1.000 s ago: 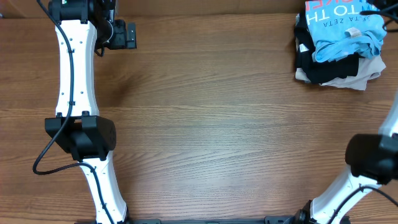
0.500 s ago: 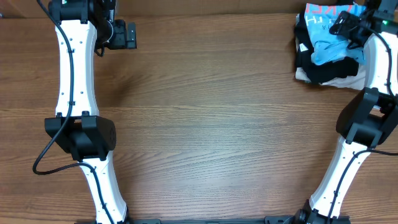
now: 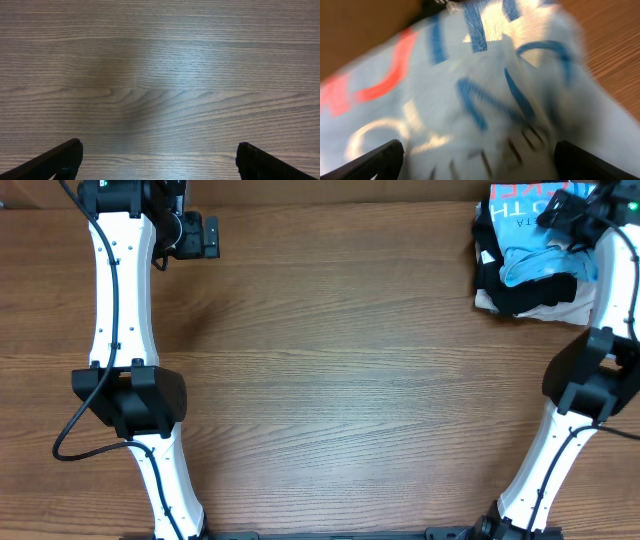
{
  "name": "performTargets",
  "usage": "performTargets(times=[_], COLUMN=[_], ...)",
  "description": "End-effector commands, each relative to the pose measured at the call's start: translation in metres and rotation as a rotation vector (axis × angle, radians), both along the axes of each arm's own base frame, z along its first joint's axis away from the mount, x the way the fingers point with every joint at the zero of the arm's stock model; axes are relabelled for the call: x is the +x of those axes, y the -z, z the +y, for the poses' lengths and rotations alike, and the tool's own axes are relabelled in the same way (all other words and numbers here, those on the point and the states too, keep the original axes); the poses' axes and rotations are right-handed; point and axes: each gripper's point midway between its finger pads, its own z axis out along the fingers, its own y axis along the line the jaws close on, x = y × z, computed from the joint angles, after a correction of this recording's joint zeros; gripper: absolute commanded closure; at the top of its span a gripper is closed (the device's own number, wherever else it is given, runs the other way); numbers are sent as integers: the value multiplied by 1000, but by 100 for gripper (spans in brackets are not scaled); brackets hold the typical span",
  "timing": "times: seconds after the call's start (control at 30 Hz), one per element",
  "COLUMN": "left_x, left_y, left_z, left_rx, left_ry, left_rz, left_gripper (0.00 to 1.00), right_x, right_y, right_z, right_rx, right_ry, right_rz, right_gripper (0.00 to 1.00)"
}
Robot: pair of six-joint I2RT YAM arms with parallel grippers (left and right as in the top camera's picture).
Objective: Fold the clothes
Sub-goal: 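Carry the folded blue shirt with the right gripper onto the clothes stack, then release the shirt on the stack and pull the right gripper back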
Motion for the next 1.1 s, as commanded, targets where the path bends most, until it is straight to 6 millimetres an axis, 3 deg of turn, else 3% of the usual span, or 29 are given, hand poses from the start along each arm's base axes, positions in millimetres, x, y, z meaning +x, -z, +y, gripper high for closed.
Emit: performTargets(times=[0.0, 0.1, 0.2, 0.3, 0.4, 0.57, 0.77, 0.87, 1.07], left_x=[2, 2, 2, 2, 2, 2, 2, 2, 2], left_y=[-10, -10, -10, -10, -10, -10, -10, -10, -10], left_z=[1, 1, 1, 1, 1, 1, 1, 1, 1], left_rx=[-1, -1, -1, -1, -1, -1, -1, -1, -1], left_ry=[11, 11, 11, 11, 11, 11, 11, 11, 11], left_rz=[-30, -30, -30, -30, -30, -30, -30, -30, -30], left_gripper=[0, 0, 0, 0, 0, 0, 0, 0, 0], right_x=[-45, -86, -122, -152, -171, -178, -177, -190, -224], right_y=[-202, -276, -332, -367, -387, -393, -370, -361, -370], right_z=[16, 31, 44, 55, 62, 64, 65, 78, 108], right_rx=[-126, -168, -209, -235, -250, -254, -226, -210, -234], right_ry=[3, 2, 4, 4, 4, 4, 2, -9, -19], right_rz=[-321, -441, -554, -627, -671, -683, -604, -549, -532], right_gripper=[0, 0, 0, 0, 0, 0, 0, 0, 0])
